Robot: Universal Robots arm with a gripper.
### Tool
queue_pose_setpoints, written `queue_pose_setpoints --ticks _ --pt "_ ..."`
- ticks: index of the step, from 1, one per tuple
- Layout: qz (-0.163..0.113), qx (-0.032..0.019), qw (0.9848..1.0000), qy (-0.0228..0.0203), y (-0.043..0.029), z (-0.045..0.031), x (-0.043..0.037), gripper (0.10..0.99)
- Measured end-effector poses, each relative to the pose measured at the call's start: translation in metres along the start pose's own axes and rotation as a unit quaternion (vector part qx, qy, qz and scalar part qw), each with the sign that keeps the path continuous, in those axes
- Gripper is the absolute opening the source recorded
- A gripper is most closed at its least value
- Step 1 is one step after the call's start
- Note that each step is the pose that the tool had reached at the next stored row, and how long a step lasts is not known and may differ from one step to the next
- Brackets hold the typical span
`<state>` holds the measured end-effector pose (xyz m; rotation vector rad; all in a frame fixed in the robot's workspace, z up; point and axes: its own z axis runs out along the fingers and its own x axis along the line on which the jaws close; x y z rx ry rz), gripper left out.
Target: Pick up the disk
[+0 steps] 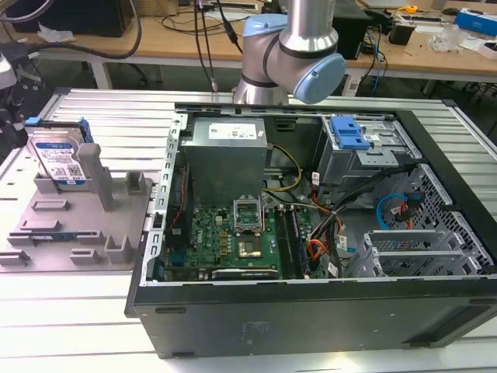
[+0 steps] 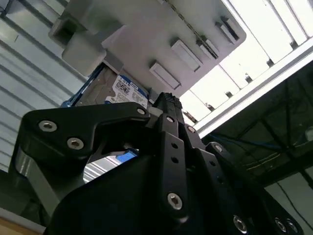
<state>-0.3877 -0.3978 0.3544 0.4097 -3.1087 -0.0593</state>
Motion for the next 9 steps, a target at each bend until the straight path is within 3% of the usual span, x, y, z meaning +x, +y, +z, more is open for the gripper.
queue_pose_setpoints --ticks 2,3,5,6,7,9 --pt "-0.055 0.0 0.9985 0.0021 0.0 0.0003 0.0 0.114" --pt "-0.066 0.0 0.9978 0.0025 0.0 0.0004 0.0 0.114" --pt "-0.087 0.0001 0.9962 0.0033 0.0 0.0006 0.0 0.235" --pt "-0.098 0.0001 0.9952 0.0038 0.0 0.0008 0.0 0.235" --pt "-0.123 0.0005 0.9924 0.0049 -0.0001 0.0012 0.0 0.357" --pt "-0.153 0.0012 0.9882 0.0063 -0.0001 0.0019 0.0 0.482"
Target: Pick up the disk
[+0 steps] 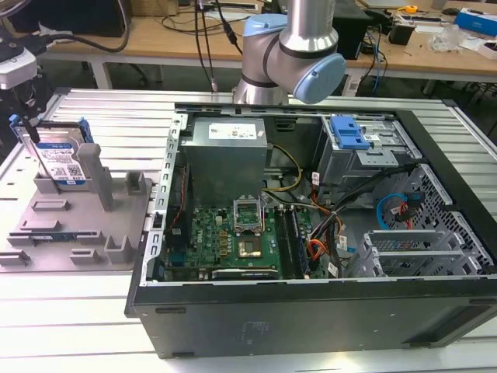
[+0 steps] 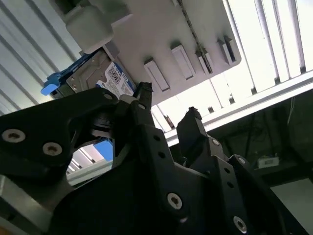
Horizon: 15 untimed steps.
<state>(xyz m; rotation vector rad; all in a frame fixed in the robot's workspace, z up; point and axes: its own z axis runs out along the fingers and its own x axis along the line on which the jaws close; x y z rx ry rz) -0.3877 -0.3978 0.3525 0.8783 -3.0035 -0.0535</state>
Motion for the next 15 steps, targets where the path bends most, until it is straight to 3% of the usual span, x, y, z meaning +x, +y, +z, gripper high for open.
queue_pose_setpoints --ticks 4,10,12,15 --pt "-0.043 0.0002 0.9991 0.0017 0.0 0.0011 0.0 0.482" --pt "-0.106 0.0004 0.9944 0.0038 -0.0001 0.0029 0.0 0.482" --pt "-0.125 0.0004 0.9922 0.0046 -0.0001 0.0034 0.0 0.482" --pt "-0.172 0.0005 0.9851 0.0063 -0.0001 0.0046 0.0 0.482"
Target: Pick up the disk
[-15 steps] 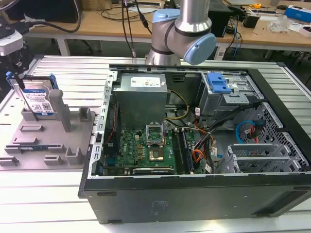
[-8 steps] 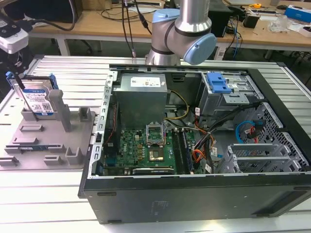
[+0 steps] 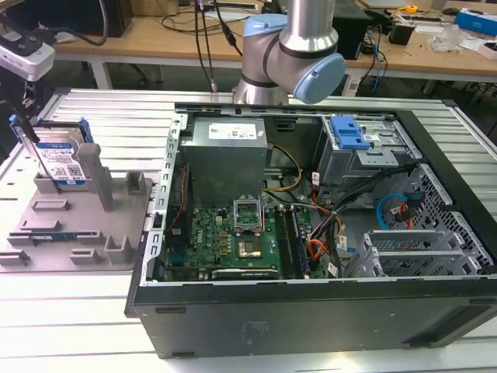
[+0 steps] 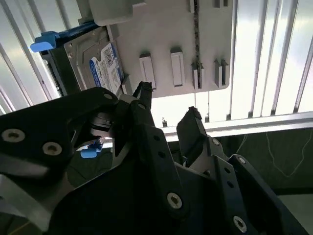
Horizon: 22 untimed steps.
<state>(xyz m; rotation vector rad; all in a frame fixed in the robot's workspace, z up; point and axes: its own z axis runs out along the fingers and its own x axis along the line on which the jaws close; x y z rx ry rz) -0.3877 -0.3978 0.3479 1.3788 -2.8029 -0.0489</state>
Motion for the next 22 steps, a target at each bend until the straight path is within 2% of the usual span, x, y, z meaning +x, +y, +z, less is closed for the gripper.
queue_pose_setpoints --ticks 2,5,6,8,12,14,16,17,20,21,22 --pt "-0.023 0.0001 0.9997 0.0009 -0.0001 0.0006 0.0 0.482" --pt "-0.063 0.0002 0.998 0.0023 -0.0001 0.0015 0.0 0.482" --pt "-0.083 0.0002 0.9965 0.003 -0.0001 0.002 0.0 0.557" --pt "-0.101 0.0013 0.9948 0.0036 -0.0001 0.0024 0.0 0.557" --pt "-0.133 0.0088 0.9911 0.0017 -0.0002 0.0034 0.0 0.557" --pt "-0.156 0.0129 0.9877 0.001 -0.0002 0.0041 -0.0001 0.557" --pt "-0.174 0.0141 0.9847 0.0023 -0.0002 0.0043 0.0 0.557" --pt "-0.188 0.0148 0.982 0.0037 -0.0002 0.0046 0.0 0.557" --pt "-0.213 0.0158 0.9769 0.0061 -0.0002 0.0049 0.0 0.557" --pt "-0.223 0.0162 0.9747 0.0069 -0.0003 0.005 0.0 0.557" --pt "-0.239 0.0172 0.9709 0.0075 -0.0002 0.0054 0.0 0.557"
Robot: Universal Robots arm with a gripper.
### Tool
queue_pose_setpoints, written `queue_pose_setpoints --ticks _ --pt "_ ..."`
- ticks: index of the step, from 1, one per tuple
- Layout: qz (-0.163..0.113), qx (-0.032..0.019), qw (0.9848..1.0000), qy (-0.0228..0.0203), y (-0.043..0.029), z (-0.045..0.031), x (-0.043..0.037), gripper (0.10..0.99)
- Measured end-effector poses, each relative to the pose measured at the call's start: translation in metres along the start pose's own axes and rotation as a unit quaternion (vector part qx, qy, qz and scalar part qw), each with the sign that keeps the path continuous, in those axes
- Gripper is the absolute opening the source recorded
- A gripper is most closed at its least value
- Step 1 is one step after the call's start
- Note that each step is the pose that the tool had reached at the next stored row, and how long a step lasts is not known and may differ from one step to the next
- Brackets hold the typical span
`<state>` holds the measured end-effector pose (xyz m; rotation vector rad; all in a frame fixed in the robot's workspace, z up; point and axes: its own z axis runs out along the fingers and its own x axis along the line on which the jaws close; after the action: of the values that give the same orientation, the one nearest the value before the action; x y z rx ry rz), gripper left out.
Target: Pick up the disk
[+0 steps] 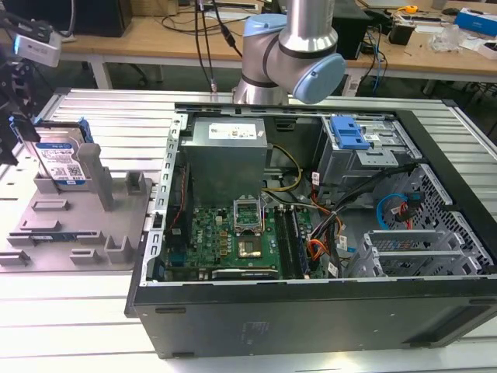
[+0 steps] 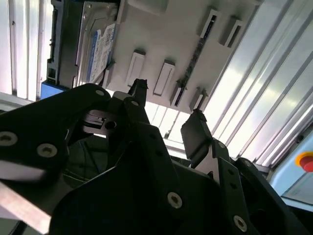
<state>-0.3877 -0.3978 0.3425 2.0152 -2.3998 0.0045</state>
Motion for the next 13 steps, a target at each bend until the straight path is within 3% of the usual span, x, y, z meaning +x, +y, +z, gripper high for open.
queue_pose_setpoints --ticks 2,5,8,11,13 --pt "-0.029 0.0034 0.9996 0.0005 0.0 0.0011 0.0 0.557" --pt "-0.049 0.011 0.9988 -0.0004 -0.0002 0.0019 -0.0003 0.557" --pt "-0.049 0.011 0.9988 -0.0003 -0.0002 0.0019 -0.0003 0.557" --pt "-0.049 0.012 0.9987 0.0083 0.0018 0.0019 -0.0123 0.557" --pt "-0.051 0.0123 0.9986 0.0115 0.0052 0.0016 -0.0311 0.557"
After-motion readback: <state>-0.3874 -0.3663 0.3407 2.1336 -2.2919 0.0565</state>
